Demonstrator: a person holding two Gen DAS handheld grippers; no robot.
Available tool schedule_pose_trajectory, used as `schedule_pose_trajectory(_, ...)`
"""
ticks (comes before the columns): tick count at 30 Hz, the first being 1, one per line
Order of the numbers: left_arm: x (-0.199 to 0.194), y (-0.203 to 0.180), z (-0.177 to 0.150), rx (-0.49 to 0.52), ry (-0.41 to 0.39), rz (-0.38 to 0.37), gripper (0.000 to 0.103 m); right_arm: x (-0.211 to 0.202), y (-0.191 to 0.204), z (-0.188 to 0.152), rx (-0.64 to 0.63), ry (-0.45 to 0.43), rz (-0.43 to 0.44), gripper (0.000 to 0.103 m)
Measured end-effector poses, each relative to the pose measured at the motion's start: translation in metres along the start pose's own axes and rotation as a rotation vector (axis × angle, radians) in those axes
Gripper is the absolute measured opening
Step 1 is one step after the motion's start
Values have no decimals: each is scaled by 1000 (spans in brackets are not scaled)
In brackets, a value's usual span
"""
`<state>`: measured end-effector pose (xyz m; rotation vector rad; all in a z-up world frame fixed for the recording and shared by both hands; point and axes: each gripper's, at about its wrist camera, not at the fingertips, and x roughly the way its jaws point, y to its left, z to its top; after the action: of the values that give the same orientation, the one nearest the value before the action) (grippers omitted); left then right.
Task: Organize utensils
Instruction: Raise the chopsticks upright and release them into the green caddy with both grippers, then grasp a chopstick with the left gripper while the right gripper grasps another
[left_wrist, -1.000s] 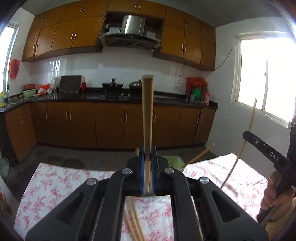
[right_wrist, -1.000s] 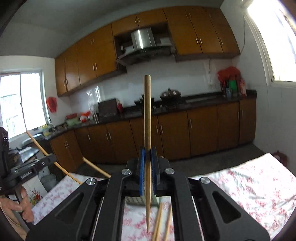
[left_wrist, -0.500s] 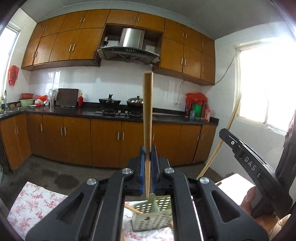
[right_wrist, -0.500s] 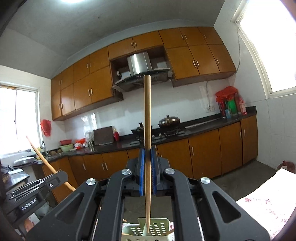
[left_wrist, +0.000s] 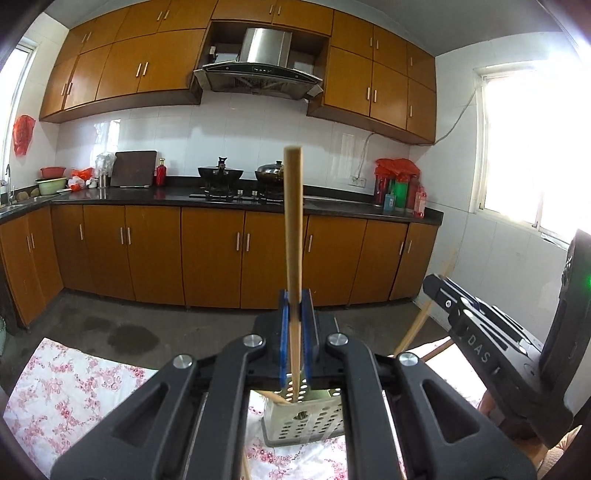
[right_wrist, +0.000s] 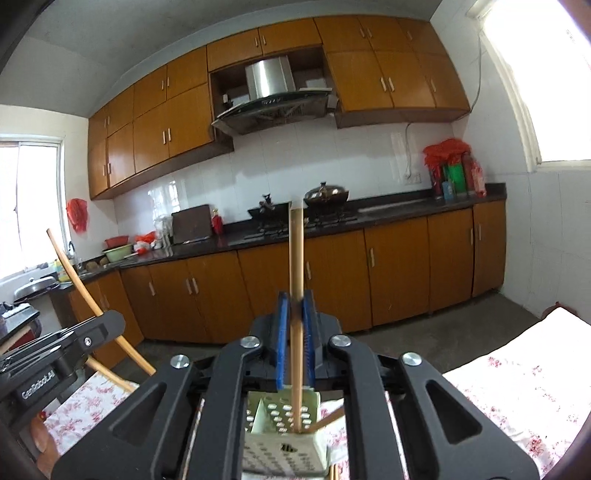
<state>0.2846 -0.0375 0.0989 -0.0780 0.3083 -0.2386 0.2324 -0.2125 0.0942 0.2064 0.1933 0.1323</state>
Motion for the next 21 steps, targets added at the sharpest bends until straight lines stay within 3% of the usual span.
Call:
schedule_pose_trajectory(2,-2,0,1,-8,4,1,10,-3,-1,0,-11,2,-5,28)
schedule_pose_trajectory(14,-56,9,2,-26,-1,39,20,-54,-19,17,-13,15,-40,44)
schedule_pose_trajectory(18,-88,17,-19,-22,38,75,27,-74,-39,-2,-18,98,-74,50)
schedule_pose_trajectory(21,-102,26,-45,-13,86,114,32,-73,-54,-33,-32,235,-102,50)
